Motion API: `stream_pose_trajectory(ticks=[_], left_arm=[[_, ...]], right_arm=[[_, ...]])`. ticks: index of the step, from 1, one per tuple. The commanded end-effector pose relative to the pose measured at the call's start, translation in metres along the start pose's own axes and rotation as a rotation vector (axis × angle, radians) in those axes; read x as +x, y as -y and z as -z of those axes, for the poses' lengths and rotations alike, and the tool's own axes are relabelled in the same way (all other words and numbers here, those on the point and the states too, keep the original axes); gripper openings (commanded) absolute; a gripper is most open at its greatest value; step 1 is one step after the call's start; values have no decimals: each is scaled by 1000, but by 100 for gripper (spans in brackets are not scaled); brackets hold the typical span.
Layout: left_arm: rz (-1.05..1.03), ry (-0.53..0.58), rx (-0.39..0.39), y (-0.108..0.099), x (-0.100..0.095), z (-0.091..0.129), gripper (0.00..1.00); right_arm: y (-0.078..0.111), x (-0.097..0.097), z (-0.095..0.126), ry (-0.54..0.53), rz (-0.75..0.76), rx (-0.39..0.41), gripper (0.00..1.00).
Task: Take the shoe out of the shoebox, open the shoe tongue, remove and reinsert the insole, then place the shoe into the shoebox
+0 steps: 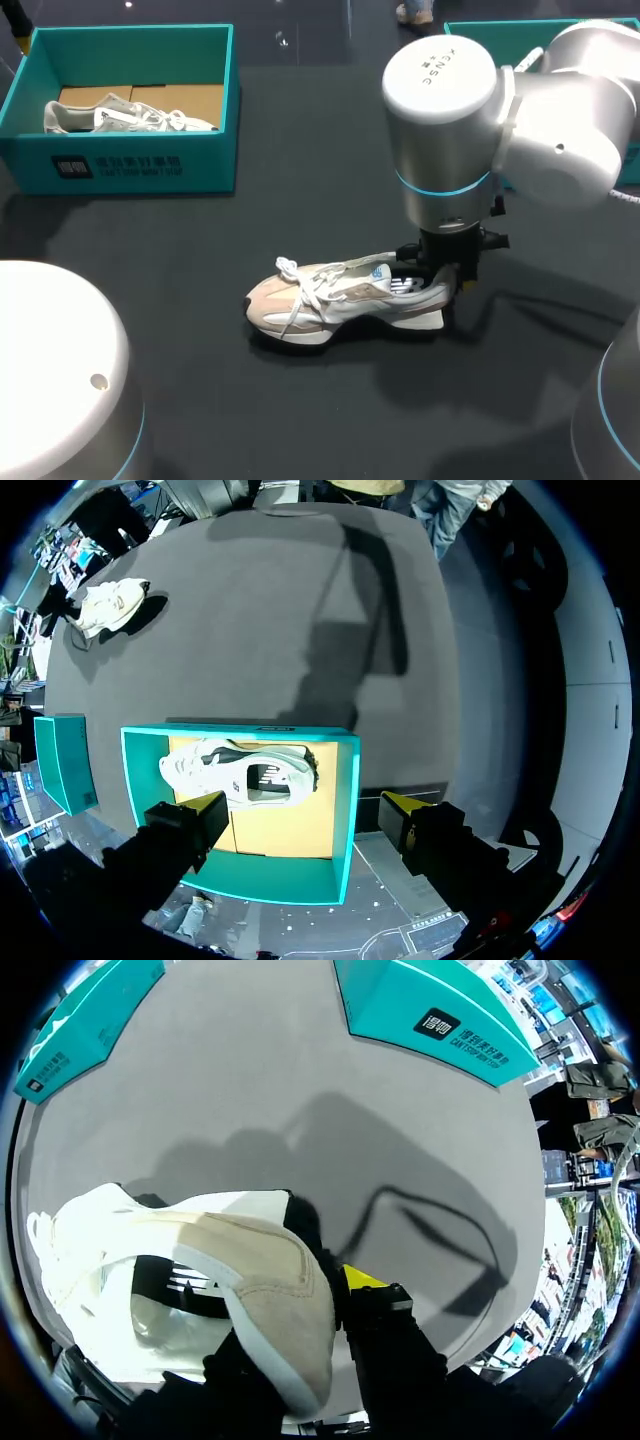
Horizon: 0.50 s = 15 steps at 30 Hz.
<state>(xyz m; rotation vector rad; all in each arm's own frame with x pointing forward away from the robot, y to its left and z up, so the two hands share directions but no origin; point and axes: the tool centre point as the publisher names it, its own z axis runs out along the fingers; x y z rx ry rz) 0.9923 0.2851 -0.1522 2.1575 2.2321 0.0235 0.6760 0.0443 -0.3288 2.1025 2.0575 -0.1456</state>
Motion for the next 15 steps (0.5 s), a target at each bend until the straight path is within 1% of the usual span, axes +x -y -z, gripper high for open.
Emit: stream_pose_trajectory(ticks=[1,7,15], left_arm=[[-1,-2,1,-1,0,0,100],[-1,-2,1,-1,0,0,100],[-1,-2,1,-1,0,0,100]], right_arm=[[-2,5,-11,-15,3,2,0],[-4,13,-20,-21,20,6,0],[-4,20,-32,-37,2,25,0]])
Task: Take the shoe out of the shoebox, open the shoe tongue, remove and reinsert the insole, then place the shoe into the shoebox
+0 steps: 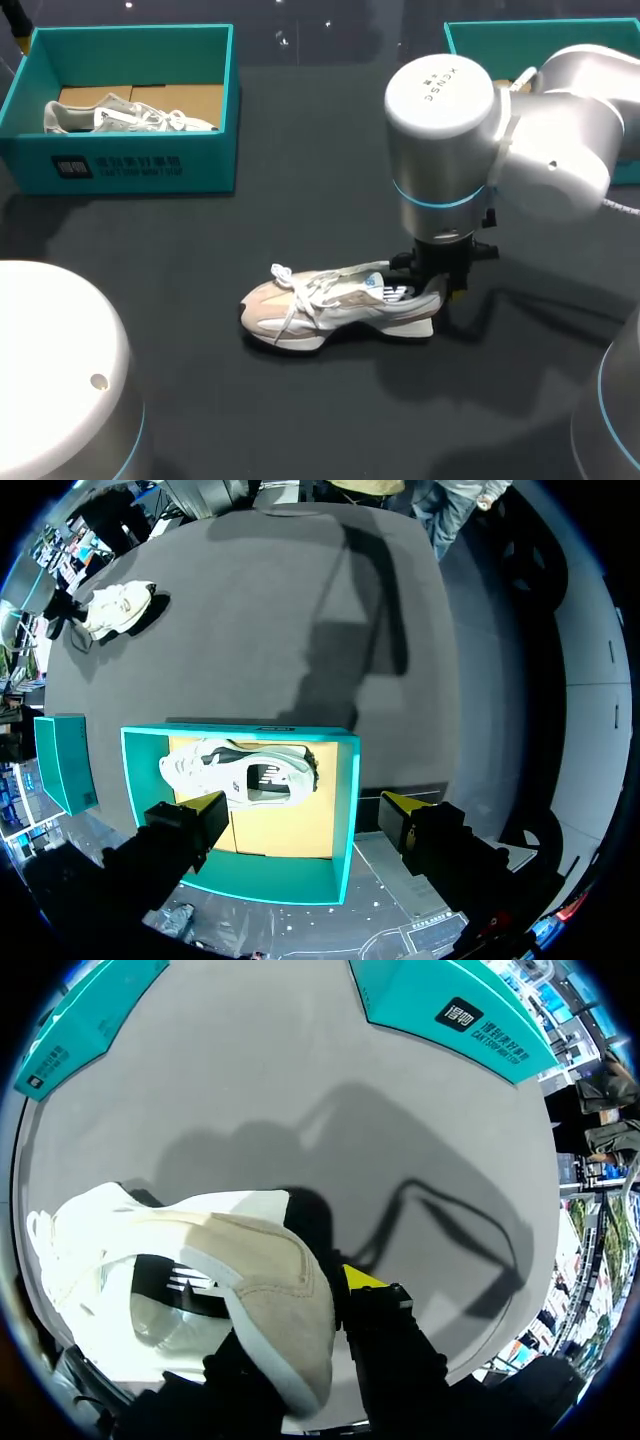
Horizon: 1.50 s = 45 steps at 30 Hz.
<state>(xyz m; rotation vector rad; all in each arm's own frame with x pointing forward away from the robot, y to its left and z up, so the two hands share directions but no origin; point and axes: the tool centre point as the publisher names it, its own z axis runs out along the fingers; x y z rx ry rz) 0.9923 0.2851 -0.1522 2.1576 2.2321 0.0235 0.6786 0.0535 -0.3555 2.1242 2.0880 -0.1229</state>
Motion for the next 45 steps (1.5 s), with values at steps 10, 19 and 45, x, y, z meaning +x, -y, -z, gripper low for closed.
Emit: stream_pose_trajectory(ticks=[10,19,45], left_arm=[[-1,-2,1,-1,0,0,100],[-1,-2,1,-1,0,0,100],[-1,-2,1,-1,0,0,100]], right_arm=[[-6,14,-20,-10,-3,36,0],[-4,18,-26,-12,-31,53,0],[-9,23,-18,-44,-68,110,58]])
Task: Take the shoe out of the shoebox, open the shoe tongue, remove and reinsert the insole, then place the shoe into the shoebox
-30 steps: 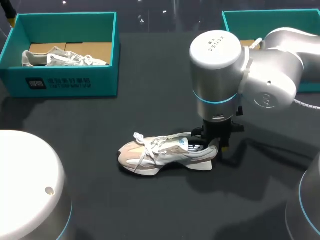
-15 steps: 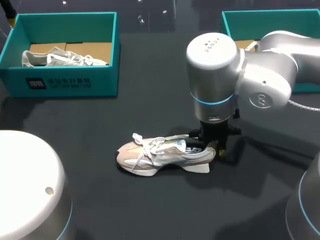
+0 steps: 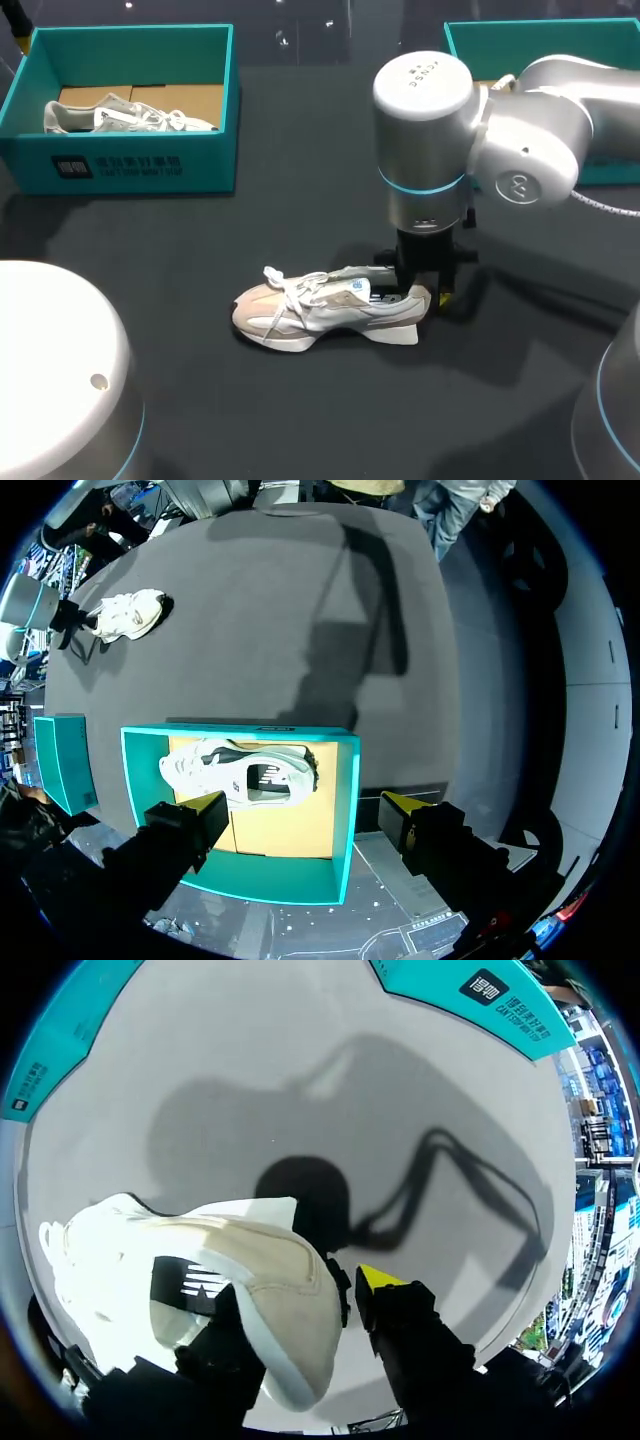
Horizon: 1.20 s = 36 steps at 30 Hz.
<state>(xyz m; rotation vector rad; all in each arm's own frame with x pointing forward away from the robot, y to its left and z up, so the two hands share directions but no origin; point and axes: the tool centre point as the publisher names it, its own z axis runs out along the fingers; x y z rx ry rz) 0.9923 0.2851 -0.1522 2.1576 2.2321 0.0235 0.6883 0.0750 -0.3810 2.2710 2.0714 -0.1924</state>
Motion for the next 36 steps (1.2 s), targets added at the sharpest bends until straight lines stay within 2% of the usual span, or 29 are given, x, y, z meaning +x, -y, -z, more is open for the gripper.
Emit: stream_pose_trajectory(ticks=[1,2,7,11,17,22,24,28,30,31,36], left_arm=[[-1,-2,1,-1,0,0,100],[-1,-2,1,-1,0,0,100],[-1,-2,1,-1,0,0,100],[-1,-2,1,-1,0,0,100],[-1,-2,1,-1,0,0,100],[-1,-2,1,-1,0,0,100],[-1,-2,1,-1,0,0,100],[-1,-2,1,-1,0,0,100],[-1,-2,1,-1,0,0,100],[-1,-2,1,-1,0,0,100],[-1,-2,1,-1,0,0,100]], right_arm=[[0,-3,5,-11,-4,8,86],[0,-4,7,-17,-5,10,100],[2,-9,22,-39,-7,20,100],[6,-15,46,-56,-3,17,100],[13,-33,83,-205,83,-18,100],[17,-42,112,-294,225,-88,100],[19,-44,123,-307,308,-93,100],[22,-48,137,-417,558,-164,100],[24,-50,145,-551,744,-233,100],[24,-52,147,-556,721,-159,100],[24,-52,147,-556,721,-159,100]])
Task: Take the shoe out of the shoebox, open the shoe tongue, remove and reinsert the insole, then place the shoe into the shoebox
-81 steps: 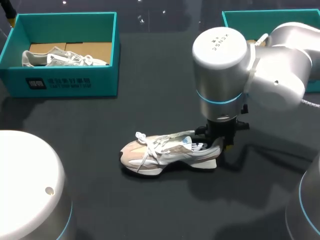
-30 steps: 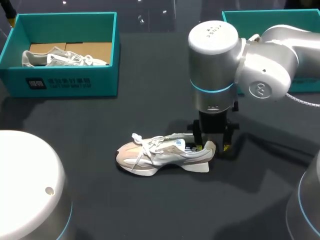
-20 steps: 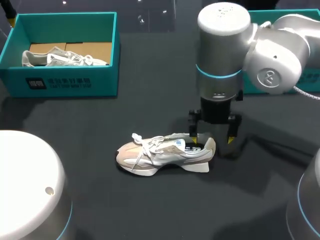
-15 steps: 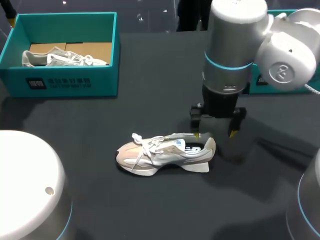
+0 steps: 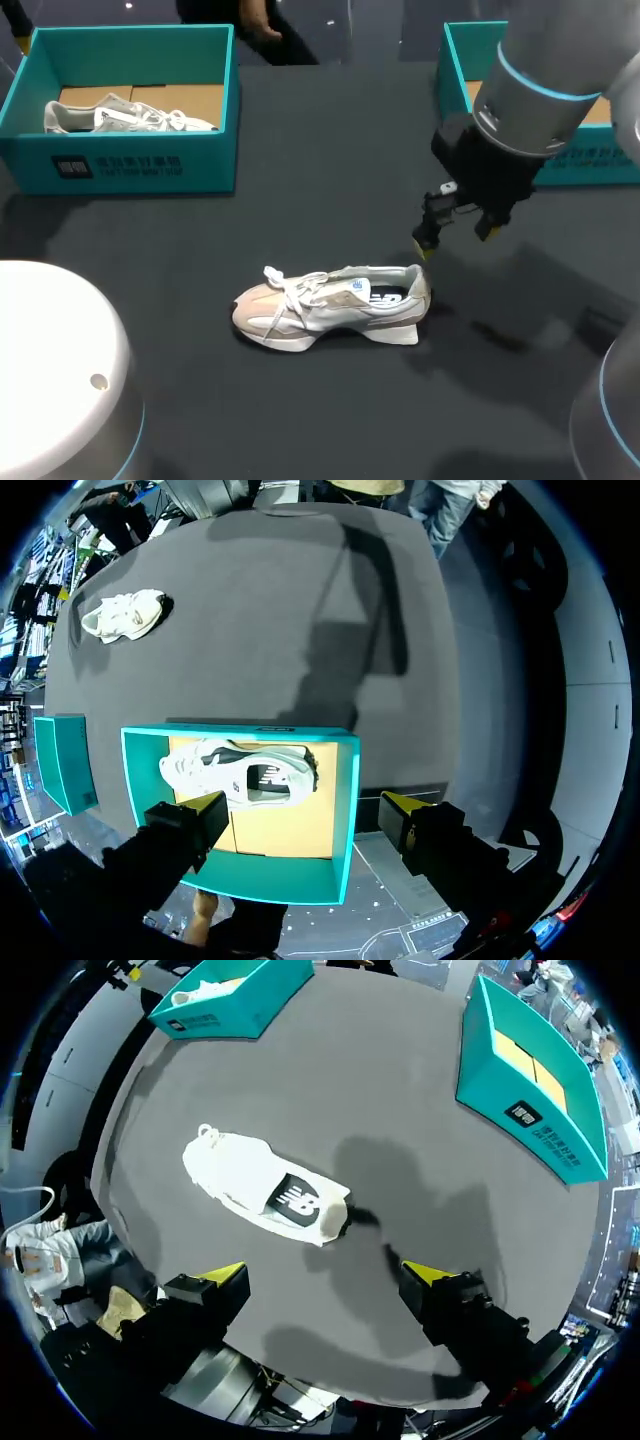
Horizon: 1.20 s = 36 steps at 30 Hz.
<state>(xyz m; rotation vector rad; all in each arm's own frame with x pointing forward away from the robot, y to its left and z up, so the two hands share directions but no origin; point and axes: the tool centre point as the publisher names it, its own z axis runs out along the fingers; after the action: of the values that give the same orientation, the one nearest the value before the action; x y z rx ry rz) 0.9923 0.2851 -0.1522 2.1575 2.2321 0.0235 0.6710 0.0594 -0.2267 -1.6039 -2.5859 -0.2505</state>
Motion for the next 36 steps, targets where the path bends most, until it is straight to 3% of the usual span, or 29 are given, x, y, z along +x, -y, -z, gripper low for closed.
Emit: stream_pose_trajectory(ticks=[1,10,12,18,24,27,36], left_arm=[[-1,-2,1,-1,0,0,100],[-1,-2,1,-1,0,0,100],[-1,-2,1,-1,0,0,100],[-1,-2,1,-1,0,0,100],[-1,-2,1,-1,0,0,100],[-1,-2,1,-1,0,0,100],[-1,-2,1,-1,0,0,100]], right_arm=[[10,-11,2,-243,167,-82,100],[10,-11,2,-243,167,-82,100],[9,-16,7,-244,255,-168,100],[7,-32,8,-275,445,-293,100],[10,-43,2,-240,547,-393,100],[14,-49,-7,-244,654,-493,100],[14,-49,-7,-244,654,-493,100]])
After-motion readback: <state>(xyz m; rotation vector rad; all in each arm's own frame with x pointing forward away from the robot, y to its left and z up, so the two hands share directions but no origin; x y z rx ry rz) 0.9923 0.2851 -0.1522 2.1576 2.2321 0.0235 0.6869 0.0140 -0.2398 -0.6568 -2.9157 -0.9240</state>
